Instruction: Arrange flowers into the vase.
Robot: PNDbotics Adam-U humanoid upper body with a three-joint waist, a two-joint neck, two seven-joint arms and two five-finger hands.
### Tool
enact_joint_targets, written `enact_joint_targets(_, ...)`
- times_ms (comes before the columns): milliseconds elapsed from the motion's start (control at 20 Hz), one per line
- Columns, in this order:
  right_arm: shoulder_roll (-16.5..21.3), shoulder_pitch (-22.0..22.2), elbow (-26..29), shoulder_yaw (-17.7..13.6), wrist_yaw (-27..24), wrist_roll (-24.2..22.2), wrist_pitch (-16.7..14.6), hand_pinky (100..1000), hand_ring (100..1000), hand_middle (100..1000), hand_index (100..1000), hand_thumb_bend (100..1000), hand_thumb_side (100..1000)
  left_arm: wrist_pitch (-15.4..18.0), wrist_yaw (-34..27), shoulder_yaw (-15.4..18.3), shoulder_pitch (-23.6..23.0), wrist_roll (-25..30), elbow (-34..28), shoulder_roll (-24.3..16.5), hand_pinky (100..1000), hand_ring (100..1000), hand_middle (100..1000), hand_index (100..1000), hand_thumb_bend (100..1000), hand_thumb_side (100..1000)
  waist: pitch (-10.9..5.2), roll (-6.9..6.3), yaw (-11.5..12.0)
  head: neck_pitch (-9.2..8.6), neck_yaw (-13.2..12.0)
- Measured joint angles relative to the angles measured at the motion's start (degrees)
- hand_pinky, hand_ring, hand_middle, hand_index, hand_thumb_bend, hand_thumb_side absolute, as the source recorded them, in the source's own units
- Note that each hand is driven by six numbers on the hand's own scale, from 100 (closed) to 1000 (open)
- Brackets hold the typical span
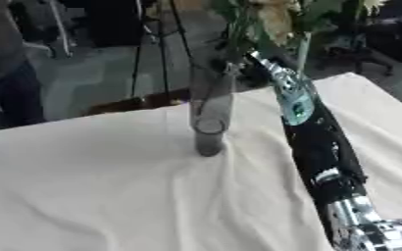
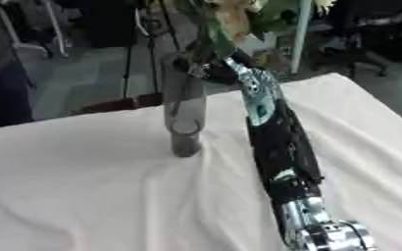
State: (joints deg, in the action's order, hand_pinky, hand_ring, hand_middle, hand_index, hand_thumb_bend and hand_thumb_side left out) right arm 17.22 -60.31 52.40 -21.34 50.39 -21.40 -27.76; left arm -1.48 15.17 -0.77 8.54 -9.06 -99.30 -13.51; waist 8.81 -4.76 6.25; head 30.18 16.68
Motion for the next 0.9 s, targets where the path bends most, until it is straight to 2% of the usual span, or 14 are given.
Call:
enact_joint_targets(350, 0.71, 0.61, -0.12, 0.0, -2.72, -3.8, -0.43, 723, 933, 571, 862, 899, 933, -0.03, 0.0, 0.16, 0.0, -0.05, 0.0, 0.0, 508, 691, 616, 718, 294, 812, 0.0, 0.0, -0.25, 0.0, -0.14)
enact_joint_targets(900, 0.08, 0.11, 0.47, 0.25, -4.04, -4.64, -0.85, 720, 926, 568, 861, 889, 974, -0.03, 0.0, 0.28, -0.01, -0.07, 0.0, 0.0, 507, 692, 617, 718, 296, 811, 0.0, 0.0, 0.11, 0.0, -0.08)
